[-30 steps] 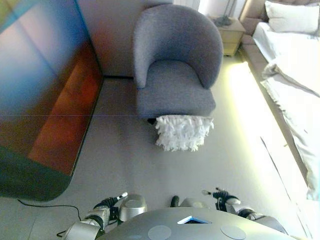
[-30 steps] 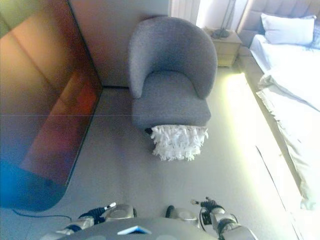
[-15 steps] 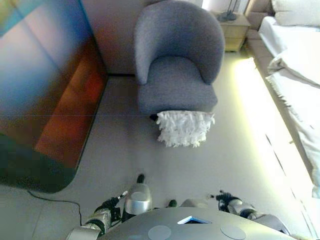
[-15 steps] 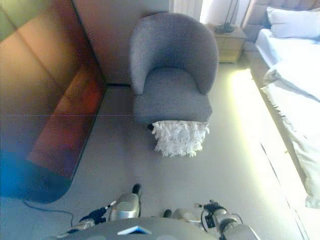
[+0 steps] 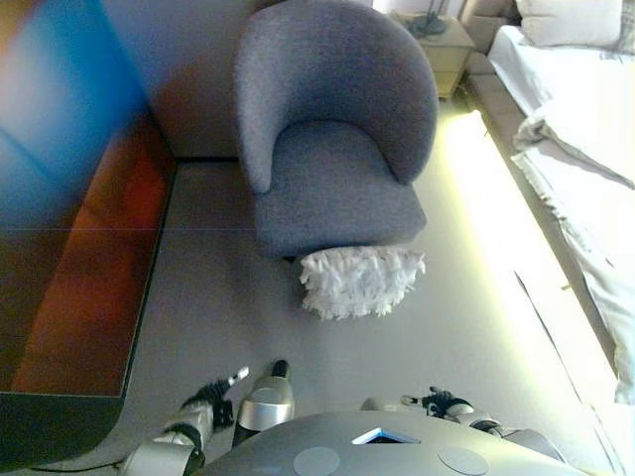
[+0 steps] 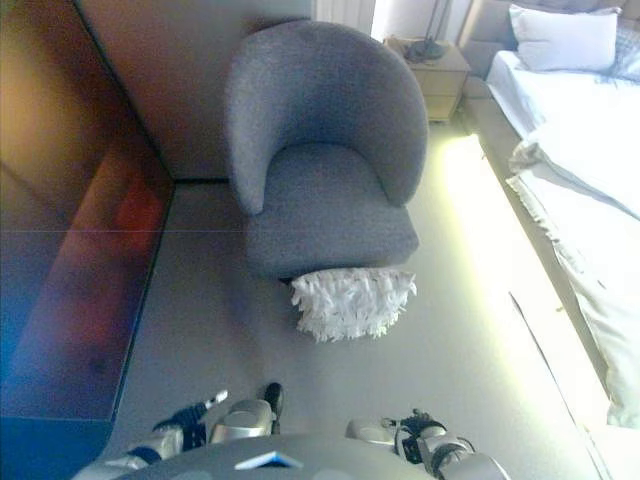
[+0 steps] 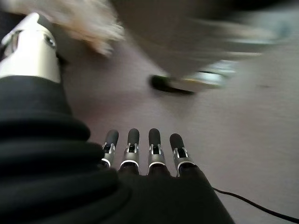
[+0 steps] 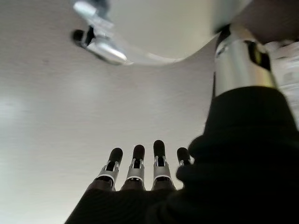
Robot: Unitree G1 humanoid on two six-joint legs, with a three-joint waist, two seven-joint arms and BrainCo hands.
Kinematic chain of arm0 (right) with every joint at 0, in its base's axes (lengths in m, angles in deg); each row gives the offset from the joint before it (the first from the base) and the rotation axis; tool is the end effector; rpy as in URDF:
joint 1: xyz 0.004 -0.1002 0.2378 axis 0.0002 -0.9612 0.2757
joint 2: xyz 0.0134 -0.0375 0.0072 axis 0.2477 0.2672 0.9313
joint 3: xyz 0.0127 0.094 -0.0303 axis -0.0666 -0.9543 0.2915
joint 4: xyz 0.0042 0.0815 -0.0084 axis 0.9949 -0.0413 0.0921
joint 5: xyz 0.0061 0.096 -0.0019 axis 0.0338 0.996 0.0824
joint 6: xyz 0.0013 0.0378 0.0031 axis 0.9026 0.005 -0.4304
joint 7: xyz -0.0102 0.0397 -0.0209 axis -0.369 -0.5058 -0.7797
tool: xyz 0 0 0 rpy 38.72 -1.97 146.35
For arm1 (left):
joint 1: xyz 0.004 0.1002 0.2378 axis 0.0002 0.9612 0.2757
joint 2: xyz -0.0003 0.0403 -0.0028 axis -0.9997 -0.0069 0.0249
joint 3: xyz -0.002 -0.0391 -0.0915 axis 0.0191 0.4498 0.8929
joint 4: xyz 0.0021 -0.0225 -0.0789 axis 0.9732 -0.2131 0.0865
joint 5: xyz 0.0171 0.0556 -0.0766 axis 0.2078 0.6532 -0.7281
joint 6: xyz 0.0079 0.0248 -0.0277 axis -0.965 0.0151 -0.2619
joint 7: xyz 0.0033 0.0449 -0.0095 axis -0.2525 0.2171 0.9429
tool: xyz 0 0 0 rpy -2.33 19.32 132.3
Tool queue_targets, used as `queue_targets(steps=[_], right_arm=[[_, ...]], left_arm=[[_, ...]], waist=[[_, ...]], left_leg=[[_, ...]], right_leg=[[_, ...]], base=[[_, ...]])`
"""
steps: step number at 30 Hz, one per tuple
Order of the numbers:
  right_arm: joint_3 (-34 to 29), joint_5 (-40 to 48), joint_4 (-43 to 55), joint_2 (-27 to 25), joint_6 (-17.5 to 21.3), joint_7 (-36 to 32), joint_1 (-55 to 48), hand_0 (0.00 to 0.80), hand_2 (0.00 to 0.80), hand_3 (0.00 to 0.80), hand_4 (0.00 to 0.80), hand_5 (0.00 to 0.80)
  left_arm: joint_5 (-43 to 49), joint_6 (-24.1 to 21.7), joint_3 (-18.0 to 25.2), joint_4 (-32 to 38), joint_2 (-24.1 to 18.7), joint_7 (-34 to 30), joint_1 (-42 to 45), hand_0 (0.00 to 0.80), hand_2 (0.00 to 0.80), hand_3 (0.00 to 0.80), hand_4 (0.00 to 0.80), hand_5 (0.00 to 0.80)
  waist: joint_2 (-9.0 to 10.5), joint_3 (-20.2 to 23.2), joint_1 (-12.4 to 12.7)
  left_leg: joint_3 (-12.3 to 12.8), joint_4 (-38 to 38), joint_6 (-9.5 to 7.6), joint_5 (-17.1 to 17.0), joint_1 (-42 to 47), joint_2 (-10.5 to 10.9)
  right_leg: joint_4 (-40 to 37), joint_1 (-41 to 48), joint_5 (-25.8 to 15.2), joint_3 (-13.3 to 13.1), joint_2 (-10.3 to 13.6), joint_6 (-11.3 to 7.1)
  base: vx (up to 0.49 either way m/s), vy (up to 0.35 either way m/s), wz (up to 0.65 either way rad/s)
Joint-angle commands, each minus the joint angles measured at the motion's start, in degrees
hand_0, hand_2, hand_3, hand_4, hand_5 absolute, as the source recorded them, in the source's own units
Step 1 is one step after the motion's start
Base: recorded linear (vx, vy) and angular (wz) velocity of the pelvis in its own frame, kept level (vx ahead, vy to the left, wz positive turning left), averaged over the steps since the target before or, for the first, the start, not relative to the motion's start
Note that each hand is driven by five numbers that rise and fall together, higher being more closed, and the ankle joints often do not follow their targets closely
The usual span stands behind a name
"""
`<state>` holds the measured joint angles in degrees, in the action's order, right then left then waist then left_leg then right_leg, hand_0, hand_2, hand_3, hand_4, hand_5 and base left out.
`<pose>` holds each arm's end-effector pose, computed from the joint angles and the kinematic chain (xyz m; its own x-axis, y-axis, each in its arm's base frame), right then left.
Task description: Pick up the cushion and take it to the sofa
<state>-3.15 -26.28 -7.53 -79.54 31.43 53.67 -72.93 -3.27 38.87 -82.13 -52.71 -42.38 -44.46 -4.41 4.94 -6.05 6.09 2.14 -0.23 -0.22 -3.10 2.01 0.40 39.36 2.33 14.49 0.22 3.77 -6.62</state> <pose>0.0674 -0.1941 -0.1155 0.2281 -0.1740 -0.9580 -0.1837 0.9585 -0.2178 0.0787 0.2366 -0.1036 0.2951 0.2317 -0.9269 -0.1950 0.9643 0.1790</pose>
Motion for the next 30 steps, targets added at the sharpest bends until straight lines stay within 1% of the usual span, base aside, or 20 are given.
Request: queue_targets(steps=[1,4,6,8,11,13,14,15,16,17,19,20,21,22,23,25,26,27,28,30], right_arm=[[-0.6,2.4,2.1,-2.4,1.9,-1.0,0.4,0.0,0.0,0.0,0.0,0.0],[-1.0,1.1,3.7,-3.2,1.9,0.5,1.2,0.0,0.0,0.0,0.0,0.0],[-1.2,2.0,4.3,-4.3,1.6,0.8,1.0,0.0,0.0,0.0,0.0,0.0],[-2.3,2.6,4.6,-5.3,1.6,0.3,0.6,0.0,0.0,0.0,0.0,0.0],[-3.5,2.0,4.1,-5.2,3.7,1.5,-0.3,0.0,0.0,0.0,0.0,0.0],[-3.7,-1.4,4.0,-5.5,5.3,2.0,-0.7,0.0,0.0,0.0,0.0,0.0],[-3.7,-3.3,4.1,-5.6,5.4,1.3,-0.6,0.0,0.0,0.0,0.0,0.0],[-2.9,-4.5,4.1,-5.8,4.9,0.8,-0.6,0.0,0.0,0.0,0.0,0.0],[-2.4,-5.0,4.2,-5.8,4.6,0.9,-0.6,0.0,0.0,0.0,0.0,0.0],[-1.1,-3.5,4.9,-6.4,3.8,0.3,-0.5,0.0,0.0,0.0,0.0,0.0],[-0.8,-1.5,4.7,-7.1,3.1,0.0,0.4,0.0,0.0,0.0,0.0,0.0],[-0.9,-1.2,4.6,-7.3,2.7,0.3,0.7,0.0,0.0,0.0,0.0,0.0],[-0.9,-0.4,4.4,-7.5,2.0,0.5,1.1,0.0,0.0,0.0,0.0,0.0],[-0.9,0.6,3.9,-7.5,1.1,-0.1,1.6,0.0,0.0,0.0,0.0,0.0],[-0.9,1.4,3.4,-7.4,0.9,-0.4,1.9,0.0,0.0,0.0,0.0,0.0],[-0.5,3.2,2.3,-6.8,1.2,0.1,2.4,0.0,0.0,0.0,0.0,0.0],[-0.2,4.3,2.1,-6.6,1.3,0.6,2.5,0.0,0.0,0.0,0.0,0.0],[-0.2,5.2,2.1,-6.4,1.2,1.0,2.6,0.0,0.0,0.0,0.0,0.0],[-0.6,5.9,2.3,-6.4,1.0,1.7,2.6,0.0,0.0,0.0,0.0,0.0],[-1.1,6.7,2.7,-6.1,0.9,2.6,2.6,0.0,0.0,0.0,0.0,0.0]], left_arm=[[2.4,0.6,-2.6,-0.2,0.6,-0.7,-0.4,0.0,0.0,0.0,0.0,0.0],[1.9,2.0,-4.2,0.8,0.4,-0.9,-1.4,0.0,0.0,0.0,0.0,0.0],[2.6,3.0,-4.8,0.6,0.5,-0.7,-1.7,0.0,0.0,0.0,0.0,0.0],[3.5,3.4,-4.8,0.2,0.7,-0.4,-1.2,0.0,0.0,0.0,0.0,0.0],[2.0,3.2,-3.4,-0.2,0.8,1.3,0.4,0.0,0.0,0.0,0.0,0.0],[0.5,2.2,-1.9,-1.1,1.3,2.6,1.0,0.0,0.0,0.0,0.0,0.0],[-0.2,2.0,-1.3,-1.2,1.5,3.3,1.2,0.0,0.0,0.0,0.0,0.0],[-0.6,2.2,-0.6,-0.9,1.8,4.2,1.8,0.0,0.0,0.0,0.0,0.0],[-0.8,2.4,-0.2,-0.6,1.9,4.4,2.0,0.0,0.0,0.0,0.0,0.0],[-0.7,1.6,0.4,-0.5,2.3,4.0,2.7,0.0,0.0,0.0,0.0,0.0],[-0.6,0.1,0.1,-0.4,3.6,3.3,3.1,0.0,0.0,0.0,0.0,0.0],[-0.6,-0.2,-0.4,-0.2,4.2,3.2,3.0,0.0,0.0,0.0,0.0,0.0],[-0.2,-0.1,-0.9,-0.1,4.8,3.4,2.7,0.0,0.0,0.0,0.0,0.0],[0.2,-0.1,-1.5,0.0,5.3,3.7,2.3,0.0,0.0,0.0,0.0,0.0],[0.6,-0.1,-1.8,0.0,5.4,4.0,2.2,0.0,0.0,0.0,0.0,0.0],[0.6,0.1,-2.0,0.1,5.1,4.2,2.5,0.0,0.0,0.0,0.0,0.0],[0.6,0.1,-1.7,0.1,4.8,3.8,2.6,0.0,0.0,0.0,0.0,0.0],[0.5,0.3,-1.2,0.0,4.6,3.4,2.5,0.0,0.0,0.0,0.0,0.0],[0.4,1.1,-1.0,0.2,4.5,3.2,2.4,0.0,0.0,0.0,0.0,0.0],[0.8,1.9,-0.7,0.2,4.8,3.4,2.4,0.0,0.0,0.0,0.0,0.0]], waist=[[-2.78,3.3,-1.2],[-3.88,1.5,-3.5],[-3.72,-0.2,-4.8],[-3.7,-1.5,-5.4],[-3.16,-1.6,-5.7],[-1.83,-0.7,-5.9],[-1.49,-0.5,-6.0],[-1.71,-0.1,-6.3],[-1.56,0.3,-6.6],[-1.88,0.6,-6.0],[-1.49,0.6,-4.6],[-1.27,0.4,-3.9],[-0.94,-0.1,-3.0],[-0.46,-0.2,-2.1],[-0.59,-0.5,-1.5],[-1.43,-0.9,-0.5],[-2.12,-1.0,-0.1],[-2.6,-1.0,0.3],[-2.75,-0.9,0.5],[-2.46,-0.1,0.2]], left_leg=[[-0.8,5.0,-5.61,4.8,-6.7,2.1],[-1.3,2.4,-4.92,6.7,-0.7,3.1],[-2.4,2.7,-4.6,8.8,1.7,4.0],[-3.0,4.7,-3.69,11.3,3.3,4.0],[-2.5,7.8,-3.01,15.2,5.9,3.2],[-2.5,12.1,-2.85,19.7,7.4,2.9],[-2.4,14.2,-2.96,21.1,7.9,2.7],[-2.8,17.4,-2.4,21.1,9.4,1.3],[-3.2,18.3,-1.8,19.5,9.8,0.9],[-2.4,23.9,0.04,15.1,8.9,-0.8],[-0.4,34.7,2.06,7.1,1.2,-1.3],[0.5,36.4,2.49,5.8,-2.3,-1.6],[1.3,35.9,2.62,5.9,-5.1,-1.8],[1.9,33.1,2.64,5.9,-6.6,-1.4],[2.4,29.2,2.88,5.2,-6.9,-1.8],[3.4,17.3,3.69,2.8,-6.1,-4.3],[3.1,11.2,4.6,0.6,-5.2,-5.4],[1.6,8.1,5.46,-1.3,-4.7,-6.1],[0.9,8.0,6.03,-1.9,-4.7,-6.5],[1.6,5.2,4.95,1.8,-2.5,-5.5]], right_leg=[[-8.9,-1.5,-15.7,0.3,-2.0,-0.69],[-18.9,-12.3,-19.3,6.7,4.7,0.09],[-28.7,-15.2,-22.4,8.6,8.6,-0.25],[-38.8,-15.7,-25.5,9.1,11.8,-1.64],[-41.0,-14.3,-27.5,8.5,13.6,-2.29],[-40.9,-12.5,-28.6,8.6,14.7,-2.46],[-39.5,-12.5,-28.4,8.3,14.7,-2.25],[-37.0,-12.8,-27.5,7.4,13.5,-1.57],[-35.8,-13.2,-27.3,7.0,13.1,-1.24],[-34.9,-12.0,-25.8,8.3,11.7,-0.31],[-36.6,-7.1,-23.3,10.1,9.7,1.58],[-37.7,-5.0,-22.6,10.9,9.1,2.19],[-38.9,-2.7,-21.8,11.9,8.9,2.52],[-39.9,-1.0,-20.9,12.9,9.0,2.45],[-40.5,0.3,-20.2,13.3,8.5,2.34],[-41.6,1.7,-19.2,14.5,7.6,1.74],[-42.1,2.3,-18.8,14.6,6.9,1.46],[-42.4,2.8,-18.6,14.7,6.5,1.13],[-42.4,3.2,-18.2,15.0,6.6,1.03],[-42.2,3.4,-17.8,15.5,7.7,0.6]], base=[[0.502,-0.077,0.14],[0.435,-0.128,-0.04],[0.487,-0.25,0.19],[0.52,-0.307,0.46],[0.489,-0.324,0.47],[0.511,-0.373,0.4],[0.51,-0.364,0.4],[0.414,-0.299,0.38],[0.428,-0.348,0.43],[0.367,-0.354,0.35],[0.35,-0.364,0.19],[0.291,-0.256,0.15],[0.262,-0.155,0.18],[0.268,-0.106,0.16],[0.277,-0.064,0.21],[0.279,0.011,0.28],[0.246,0.073,0.3],[0.217,0.086,0.35],[0.213,0.102,0.32],[0.249,0.154,0.03]])
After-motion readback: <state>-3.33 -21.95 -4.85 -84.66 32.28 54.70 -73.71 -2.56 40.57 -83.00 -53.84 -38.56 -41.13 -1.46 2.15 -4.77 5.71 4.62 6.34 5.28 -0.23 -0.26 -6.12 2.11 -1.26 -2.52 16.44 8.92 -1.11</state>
